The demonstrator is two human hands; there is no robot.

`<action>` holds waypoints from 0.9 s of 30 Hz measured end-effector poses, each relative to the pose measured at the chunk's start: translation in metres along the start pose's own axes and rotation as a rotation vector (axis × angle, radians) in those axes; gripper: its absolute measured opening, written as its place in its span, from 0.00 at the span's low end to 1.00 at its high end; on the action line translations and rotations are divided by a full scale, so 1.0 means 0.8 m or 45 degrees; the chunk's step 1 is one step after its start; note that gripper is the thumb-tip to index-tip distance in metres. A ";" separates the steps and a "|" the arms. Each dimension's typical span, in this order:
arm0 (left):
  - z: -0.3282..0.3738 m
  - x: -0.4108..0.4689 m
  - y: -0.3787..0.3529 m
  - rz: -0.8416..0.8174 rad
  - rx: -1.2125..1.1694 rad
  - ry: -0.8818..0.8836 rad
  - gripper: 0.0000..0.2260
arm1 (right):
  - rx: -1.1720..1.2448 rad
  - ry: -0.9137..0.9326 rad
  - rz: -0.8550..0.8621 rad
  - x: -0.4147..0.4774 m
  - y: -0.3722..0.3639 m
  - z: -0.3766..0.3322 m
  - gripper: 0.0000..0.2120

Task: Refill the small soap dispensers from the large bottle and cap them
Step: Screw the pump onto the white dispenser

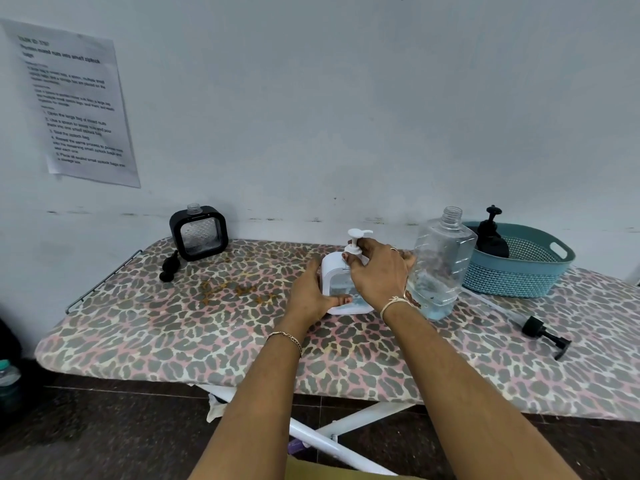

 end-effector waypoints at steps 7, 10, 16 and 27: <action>0.000 -0.005 0.006 -0.041 -0.071 -0.014 0.36 | 0.549 0.012 -0.373 -0.005 0.014 0.032 0.24; 0.005 -0.011 0.010 -0.111 -0.080 -0.029 0.35 | 0.741 -0.076 -0.542 -0.021 0.032 0.043 0.30; 0.029 -0.035 0.019 -0.281 -0.173 -0.003 0.36 | 0.952 -0.146 -0.653 -0.043 0.066 0.069 0.32; 0.120 -0.077 -0.028 -0.498 -0.343 -0.140 0.32 | 0.777 -0.107 -0.448 -0.062 0.186 0.098 0.23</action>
Point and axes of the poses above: each hand's wrist, its own x-axis towards the middle knuckle, its own y-axis out of the back of the hand, z = x × y, the point moved 2 cm from there along x, towards the middle knuckle, and after that the axes turned 4 degrees about y, right-handed, at the moved point
